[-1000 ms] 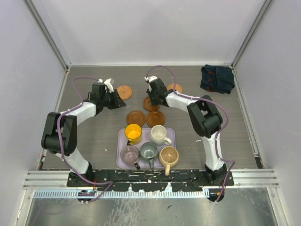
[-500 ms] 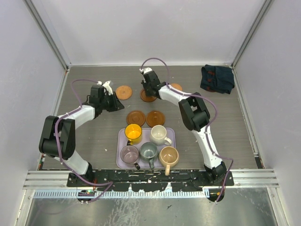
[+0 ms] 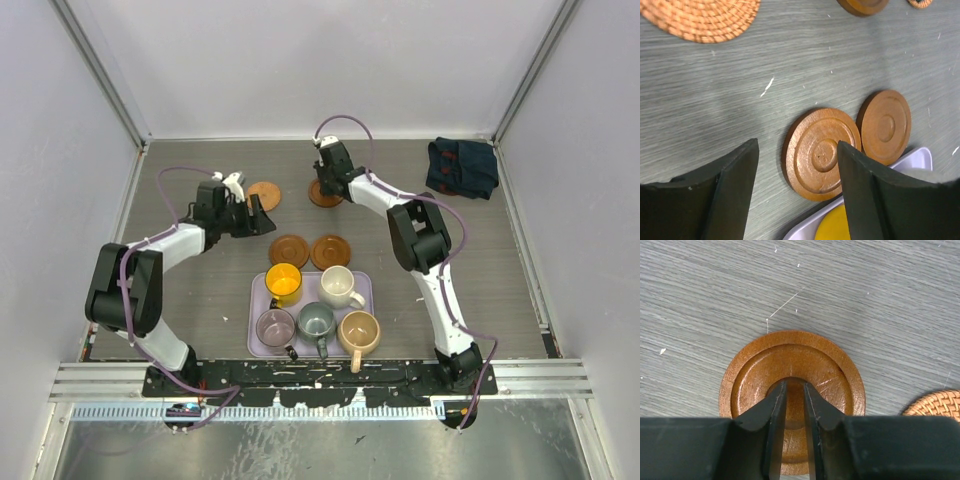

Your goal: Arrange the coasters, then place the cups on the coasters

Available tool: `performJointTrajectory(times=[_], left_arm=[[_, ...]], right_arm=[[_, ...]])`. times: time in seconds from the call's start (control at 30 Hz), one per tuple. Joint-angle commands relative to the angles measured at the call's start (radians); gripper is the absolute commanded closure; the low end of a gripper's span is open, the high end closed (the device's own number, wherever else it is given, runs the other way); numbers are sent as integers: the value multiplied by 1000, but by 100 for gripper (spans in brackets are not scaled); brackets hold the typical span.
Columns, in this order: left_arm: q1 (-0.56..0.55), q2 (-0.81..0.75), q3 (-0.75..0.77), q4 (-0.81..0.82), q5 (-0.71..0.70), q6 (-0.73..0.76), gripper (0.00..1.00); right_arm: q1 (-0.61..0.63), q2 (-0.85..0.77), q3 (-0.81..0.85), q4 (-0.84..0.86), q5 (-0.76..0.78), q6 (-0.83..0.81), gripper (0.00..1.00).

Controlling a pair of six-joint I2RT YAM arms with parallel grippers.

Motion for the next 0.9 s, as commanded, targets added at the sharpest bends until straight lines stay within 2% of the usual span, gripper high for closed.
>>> performJointTrajectory(times=[0.0, 0.13, 0.3, 0.57, 0.87], left_arm=[[-35, 8, 16, 69, 47, 42, 28], [-67, 15, 22, 63, 42, 51, 24], [-90, 6, 17, 44, 23, 50, 24], [-106, -20, 12, -18, -70, 73, 26], [-107, -26, -4, -23, -95, 61, 27]], right_arm=[[1, -61, -26, 61, -35, -15, 72], [3, -123, -83, 106, -64, -13, 70], [4, -116, -65, 58, -59, -9, 70], [50, -62, -45, -8, -54, -44, 77], [79, -54, -37, -13, -23, -53, 78]])
